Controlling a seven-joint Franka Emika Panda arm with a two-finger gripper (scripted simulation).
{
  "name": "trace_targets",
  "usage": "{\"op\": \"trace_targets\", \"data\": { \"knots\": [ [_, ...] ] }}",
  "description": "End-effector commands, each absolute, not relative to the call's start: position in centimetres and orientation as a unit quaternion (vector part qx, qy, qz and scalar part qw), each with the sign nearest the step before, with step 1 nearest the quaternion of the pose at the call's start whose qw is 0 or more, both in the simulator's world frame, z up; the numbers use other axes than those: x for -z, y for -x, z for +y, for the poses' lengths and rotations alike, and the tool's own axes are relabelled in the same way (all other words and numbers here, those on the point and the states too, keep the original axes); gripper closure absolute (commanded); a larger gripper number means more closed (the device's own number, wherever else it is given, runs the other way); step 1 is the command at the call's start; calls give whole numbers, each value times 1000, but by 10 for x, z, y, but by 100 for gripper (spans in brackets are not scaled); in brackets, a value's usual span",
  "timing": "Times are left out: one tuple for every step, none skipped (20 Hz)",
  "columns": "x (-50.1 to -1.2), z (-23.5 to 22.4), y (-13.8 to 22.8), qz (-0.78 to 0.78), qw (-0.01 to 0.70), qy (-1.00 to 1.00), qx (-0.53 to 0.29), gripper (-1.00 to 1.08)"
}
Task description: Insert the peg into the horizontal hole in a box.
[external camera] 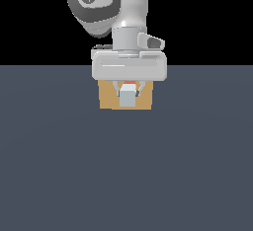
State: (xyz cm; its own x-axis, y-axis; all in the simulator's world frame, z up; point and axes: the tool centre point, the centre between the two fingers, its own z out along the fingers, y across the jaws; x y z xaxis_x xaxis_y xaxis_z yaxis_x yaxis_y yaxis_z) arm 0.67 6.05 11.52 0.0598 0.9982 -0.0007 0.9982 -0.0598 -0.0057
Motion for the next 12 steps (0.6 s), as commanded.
{"op": "trace_targets", "data": {
  "knots": [
    [-117, 70, -8, -686, 1, 727, 0, 108],
    [-117, 76, -8, -686, 1, 727, 0, 108],
    [-118, 82, -8, -686, 1, 727, 0, 108],
    [-118, 89, -9, -686, 1, 727, 0, 108],
    [-118, 97, -9, -686, 0, 727, 0, 108],
    [-118, 106, -9, -686, 0, 727, 0, 108],
    [-118, 116, -10, -686, 0, 727, 0, 108],
    [-119, 125, -10, -686, 0, 727, 1, 108],
    [-119, 134, -11, -686, 0, 727, 1, 108],
    [-119, 142, -11, -686, 0, 727, 1, 108],
    [-119, 149, -12, -686, 0, 727, 1, 108],
    [-119, 156, -12, -686, 0, 727, 1, 108]
  ]
}}
